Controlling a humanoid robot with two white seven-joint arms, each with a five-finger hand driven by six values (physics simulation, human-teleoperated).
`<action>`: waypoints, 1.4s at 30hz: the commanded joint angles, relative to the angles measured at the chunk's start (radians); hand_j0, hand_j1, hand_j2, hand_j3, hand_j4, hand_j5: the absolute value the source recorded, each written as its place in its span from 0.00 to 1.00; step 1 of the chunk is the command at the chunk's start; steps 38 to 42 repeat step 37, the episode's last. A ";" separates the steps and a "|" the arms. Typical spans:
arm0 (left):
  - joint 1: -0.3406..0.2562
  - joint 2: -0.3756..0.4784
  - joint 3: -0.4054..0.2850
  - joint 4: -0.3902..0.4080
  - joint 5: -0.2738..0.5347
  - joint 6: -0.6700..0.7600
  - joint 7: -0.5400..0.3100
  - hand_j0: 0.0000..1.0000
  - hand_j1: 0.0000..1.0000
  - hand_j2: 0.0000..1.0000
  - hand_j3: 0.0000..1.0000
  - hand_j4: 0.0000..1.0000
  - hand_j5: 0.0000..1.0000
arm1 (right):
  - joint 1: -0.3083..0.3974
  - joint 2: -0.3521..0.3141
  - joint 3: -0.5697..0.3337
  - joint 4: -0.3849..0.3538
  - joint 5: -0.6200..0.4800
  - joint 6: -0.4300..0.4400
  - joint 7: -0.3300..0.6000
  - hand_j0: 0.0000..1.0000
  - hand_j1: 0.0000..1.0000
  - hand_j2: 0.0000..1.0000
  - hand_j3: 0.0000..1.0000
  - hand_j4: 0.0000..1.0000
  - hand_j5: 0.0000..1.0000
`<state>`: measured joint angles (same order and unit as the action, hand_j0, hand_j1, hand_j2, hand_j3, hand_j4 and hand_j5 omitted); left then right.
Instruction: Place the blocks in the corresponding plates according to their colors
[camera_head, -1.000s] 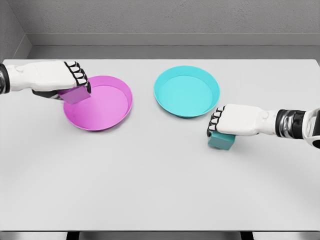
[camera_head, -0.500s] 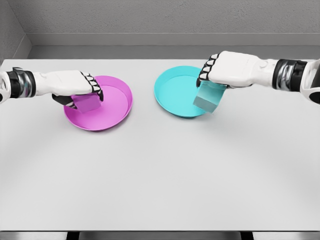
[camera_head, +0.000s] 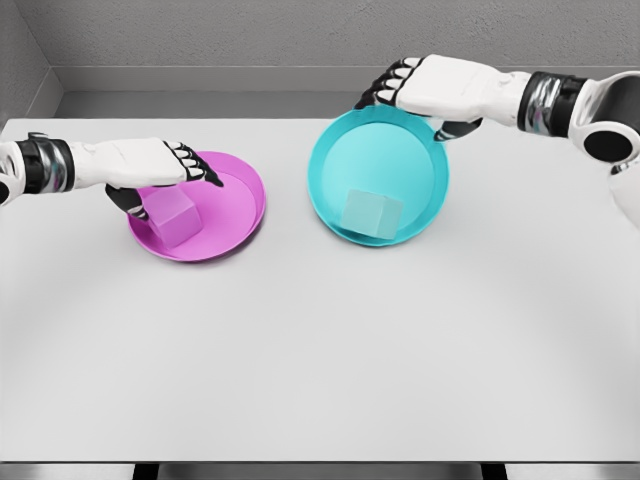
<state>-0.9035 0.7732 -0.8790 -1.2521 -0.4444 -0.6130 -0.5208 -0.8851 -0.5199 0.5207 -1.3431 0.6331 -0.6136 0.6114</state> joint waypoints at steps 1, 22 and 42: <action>0.000 0.000 0.005 0.002 0.006 0.002 0.001 1.00 1.00 1.00 1.00 1.00 1.00 | 0.000 -0.002 -0.021 0.002 -0.004 0.003 0.000 1.00 1.00 1.00 1.00 1.00 1.00; 0.112 0.328 0.011 -0.007 0.449 0.002 0.010 1.00 1.00 1.00 1.00 1.00 1.00 | 0.143 -0.121 -0.218 0.042 -0.006 0.003 0.000 1.00 1.00 1.00 1.00 1.00 1.00; 0.118 0.324 0.018 -0.004 0.449 0.002 0.010 1.00 1.00 1.00 1.00 1.00 1.00 | 0.242 -0.152 -0.242 0.042 -0.006 0.003 0.000 1.00 1.00 1.00 1.00 1.00 1.00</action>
